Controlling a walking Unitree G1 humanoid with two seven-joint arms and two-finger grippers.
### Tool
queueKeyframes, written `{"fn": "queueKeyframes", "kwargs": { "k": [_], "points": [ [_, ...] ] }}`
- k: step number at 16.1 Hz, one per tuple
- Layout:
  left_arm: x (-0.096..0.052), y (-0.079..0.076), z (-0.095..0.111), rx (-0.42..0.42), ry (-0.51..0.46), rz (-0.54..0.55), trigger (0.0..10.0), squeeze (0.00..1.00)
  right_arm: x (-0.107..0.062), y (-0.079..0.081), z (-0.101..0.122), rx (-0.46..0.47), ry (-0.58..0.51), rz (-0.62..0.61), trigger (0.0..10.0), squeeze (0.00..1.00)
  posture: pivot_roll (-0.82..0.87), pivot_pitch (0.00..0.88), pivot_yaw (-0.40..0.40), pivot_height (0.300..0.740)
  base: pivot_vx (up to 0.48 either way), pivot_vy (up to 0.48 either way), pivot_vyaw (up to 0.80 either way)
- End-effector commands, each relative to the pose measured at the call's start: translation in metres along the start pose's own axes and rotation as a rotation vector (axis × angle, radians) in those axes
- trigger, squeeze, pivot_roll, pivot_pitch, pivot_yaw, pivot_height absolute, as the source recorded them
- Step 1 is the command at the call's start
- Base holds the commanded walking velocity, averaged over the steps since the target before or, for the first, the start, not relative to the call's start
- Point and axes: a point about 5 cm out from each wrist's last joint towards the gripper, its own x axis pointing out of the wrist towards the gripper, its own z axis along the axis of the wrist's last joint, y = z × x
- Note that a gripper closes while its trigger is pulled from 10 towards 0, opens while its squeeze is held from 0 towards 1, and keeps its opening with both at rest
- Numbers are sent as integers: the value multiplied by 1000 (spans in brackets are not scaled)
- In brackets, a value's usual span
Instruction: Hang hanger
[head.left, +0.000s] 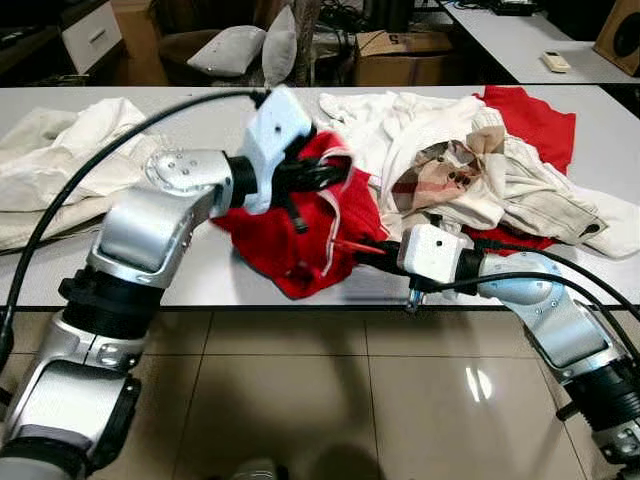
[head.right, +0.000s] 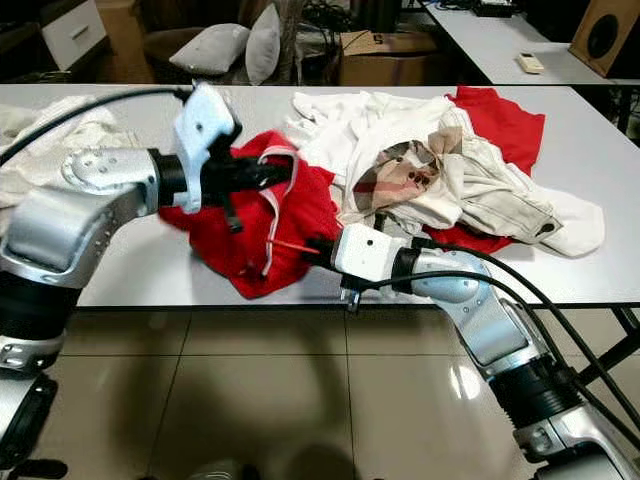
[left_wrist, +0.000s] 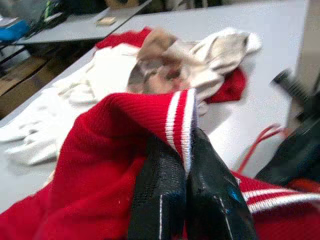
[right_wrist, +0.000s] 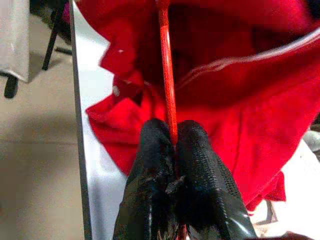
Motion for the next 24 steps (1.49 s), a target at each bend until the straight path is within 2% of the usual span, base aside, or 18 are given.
{"fn": "queueKeyframes", "kwargs": {
  "k": [1, 2, 3, 4, 7, 8, 9, 12, 14, 15, 16, 17, 18, 19, 20, 22, 23, 24],
  "points": [
    [0, 3, 2, 35, 9, 21, 10000, 0, -4, -4, 4, 2, -33, -24, 10000, 0, 63, 0, 30, 740, 0, 0, 0],
    [0, 1, 2, 7, -2, -12, 10000, 0, -5, -5, 3, 10, -36, -30, 10000, 0, 62, 0, 31, 740, 0, 0, 0],
    [-2, -4, 7, -33, -28, -74, 10000, 1000, -6, -5, 1, 14, -26, -37, 10000, 0, 59, 0, 35, 740, 0, 0, 0],
    [-3, -8, 15, -75, -87, -123, 10000, 1000, -8, -7, -4, 25, -4, -53, 10000, 0, 59, 0, 37, 740, 0, 0, 0],
    [-7, -3, 19, -82, -120, -114, 10000, 1000, -9, -8, -9, 27, 19, -68, 10000, 0, 61, 0, 37, 740, 0, 0, 0],
    [-11, -3, 25, -97, -153, -131, 10000, 1000, -8, -9, -10, 26, 27, -71, 10000, 0, 62, 0, 36, 740, 0, 0, 0],
    [-16, -2, 27, -77, -153, -146, 10000, 1000, -8, -9, -12, 23, 35, -75, 10000, 0, 64, 0, 34, 740, 0, 0, 0],
    [-29, 0, 20, -6, -86, -160, 10000, 1000, -8, -13, -16, 19, 52, -93, 10000, 0, 70, 0, 29, 740, 0, 0, 0],
    [-33, -11, 19, 36, -63, -248, 10000, 1000, -7, -15, -17, 15, 58, -100, 10000, 0, 72, 0, 28, 740, 0, 0, 0],
    [-33, -17, 14, 84, -3, -280, 10000, 1000, -7, -16, -17, 10, 62, -103, 10000, 0, 74, 0, 27, 740, 0, 0, 0],
    [-33, -17, 6, 159, 87, -260, 10000, 1000, -7, -18, -18, 8, 63, -107, 10000, 0, 74, 0, 27, 740, 0, 0, 0],
    [-34, -16, 7, 129, 46, -263, 10000, 1000, -6, -19, -17, 7, 59, -113, 10000, 0, 73, 0, 29, 740, 0, 0, 0],
    [-36, -12, 10, 138, 28, -235, 10000, 1000, -7, -20, -17, 11, 53, -117, 10000, 0, 72, 0, 30, 740, 0, 0, 0],
    [-40, -1, 11, 184, 28, -162, 10000, 1000, -8, -21, -15, 27, 32, -122, 10000, 0, 72, 0, 31, 740, 0, 0, 0],
    [-47, 20, 6, 277, 87, -40, 10000, 1000, -11, -21, -13, 38, 11, -114, 10000, 0, 71, 0, 31, 740, 0, 0, 0],
    [-59, 52, 1, 393, 144, 132, 10000, 1000, -15, -22, -12, 38, -3, -107, 10000, 0, 72, 0, 33, 740, 0, 0, 0],
    [-60, 58, -1, 414, 163, 158, 10000, 914, -16, -23, -12, 33, -4, -110, 10000, 0, 72, 0, 33, 740, 0, 0, 0],
    [-60, 59, -3, 404, 172, 154, 10000, 671, -16, -23, -11, 33, -6, -111, 10000, 0, 73, 0, 36, 740, 0, 0, 0]
  ]
}}
